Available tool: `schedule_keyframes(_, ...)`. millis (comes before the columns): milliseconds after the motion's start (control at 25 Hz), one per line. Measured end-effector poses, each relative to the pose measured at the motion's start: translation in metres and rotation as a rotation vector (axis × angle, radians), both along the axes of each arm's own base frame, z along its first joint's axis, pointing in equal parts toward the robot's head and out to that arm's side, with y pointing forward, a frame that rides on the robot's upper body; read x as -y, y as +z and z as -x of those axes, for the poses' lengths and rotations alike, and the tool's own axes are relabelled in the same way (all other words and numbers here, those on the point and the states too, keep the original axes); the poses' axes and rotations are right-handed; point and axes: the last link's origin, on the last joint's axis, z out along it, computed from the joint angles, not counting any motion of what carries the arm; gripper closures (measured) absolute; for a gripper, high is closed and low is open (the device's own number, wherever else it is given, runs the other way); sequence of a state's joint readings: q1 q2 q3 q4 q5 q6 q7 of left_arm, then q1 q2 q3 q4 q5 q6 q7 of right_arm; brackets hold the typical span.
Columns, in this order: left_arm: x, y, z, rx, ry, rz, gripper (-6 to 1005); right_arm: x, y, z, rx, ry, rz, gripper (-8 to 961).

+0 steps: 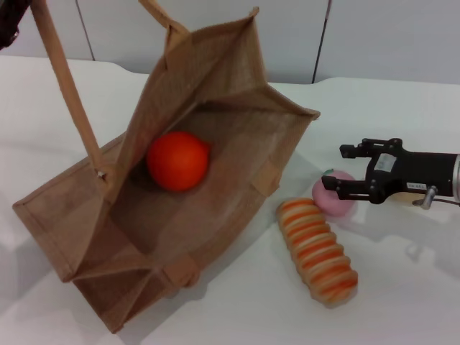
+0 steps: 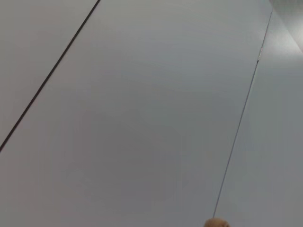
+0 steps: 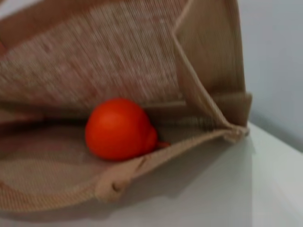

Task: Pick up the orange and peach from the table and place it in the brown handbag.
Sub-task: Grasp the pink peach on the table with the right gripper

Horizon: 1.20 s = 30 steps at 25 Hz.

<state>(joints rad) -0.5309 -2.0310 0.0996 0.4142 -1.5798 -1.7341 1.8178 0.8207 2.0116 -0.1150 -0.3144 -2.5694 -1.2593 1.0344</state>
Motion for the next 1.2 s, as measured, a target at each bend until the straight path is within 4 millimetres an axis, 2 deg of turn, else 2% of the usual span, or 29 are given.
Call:
schedule_keyframes(280,-0.0007,-0.0004,-0.0001,-0.002,0.002,0.002,880,-0.0038,-0.0071,-0.0007,0.073,-0.056,0.057,211)
schedule_keyframes(720,-0.0014,-0.0011,-0.0003,-0.003,0.004,0.008,880,-0.0039,-0.0093,0.0032,0.088,-0.087,0.107,242)
schedule_keyframes(960,-0.0015,-0.0013,-0.0004,-0.003,0.003,0.009,880,-0.0032,-0.0098,0.0047,0.083,-0.081,0.115,378)
schedule_keyframes(1200,-0.0018,-0.0014,-0.0007,-0.004,0.003,0.010,880,-0.0007,-0.0094,0.0069,0.078,-0.058,0.133,436)
